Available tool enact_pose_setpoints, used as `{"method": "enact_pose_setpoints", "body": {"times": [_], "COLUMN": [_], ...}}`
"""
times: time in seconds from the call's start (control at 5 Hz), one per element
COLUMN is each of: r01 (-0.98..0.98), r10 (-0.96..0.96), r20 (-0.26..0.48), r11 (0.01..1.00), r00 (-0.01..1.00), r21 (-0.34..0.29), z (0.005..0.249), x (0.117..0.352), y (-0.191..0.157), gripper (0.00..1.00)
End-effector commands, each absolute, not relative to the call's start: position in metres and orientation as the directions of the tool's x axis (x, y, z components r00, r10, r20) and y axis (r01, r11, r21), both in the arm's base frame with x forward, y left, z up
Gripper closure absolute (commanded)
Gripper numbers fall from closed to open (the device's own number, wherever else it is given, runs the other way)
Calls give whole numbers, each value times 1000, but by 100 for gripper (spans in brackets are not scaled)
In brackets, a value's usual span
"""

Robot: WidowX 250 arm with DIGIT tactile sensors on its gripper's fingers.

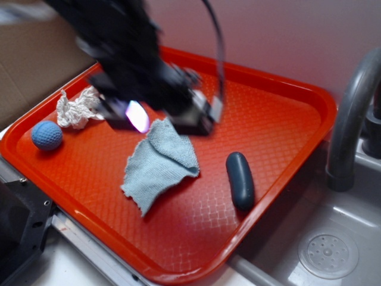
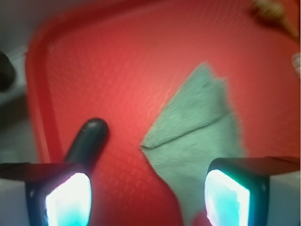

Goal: Grab the plastic pickle.

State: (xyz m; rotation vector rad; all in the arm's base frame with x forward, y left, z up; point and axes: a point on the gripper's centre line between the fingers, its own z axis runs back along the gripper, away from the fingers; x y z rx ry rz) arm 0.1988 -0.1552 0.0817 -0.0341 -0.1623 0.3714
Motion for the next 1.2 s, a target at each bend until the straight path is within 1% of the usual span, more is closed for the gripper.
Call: {"method": "enact_pose_setpoints", "body": {"times": [0.0,0.2,0.4,0.6,0.8,1.0], "r01": [-354,-368,-401,-427,-487,-464], "r10": [355,361,386,409,461,447], "r20": [-22,-73,-120,-137,-232,-215], "r11": [924,909,903,889,871,885], "r00": [935,930,915,902,856,869], "r21": [-146,-196,-152,-162,-64,-37], "z": [60,58,43,43,19,19], "x": [229,238,236,228,216,214], "y": [-179,-195,-208,-205,-195,-194], "gripper": [0,0,0,0,0,100]}}
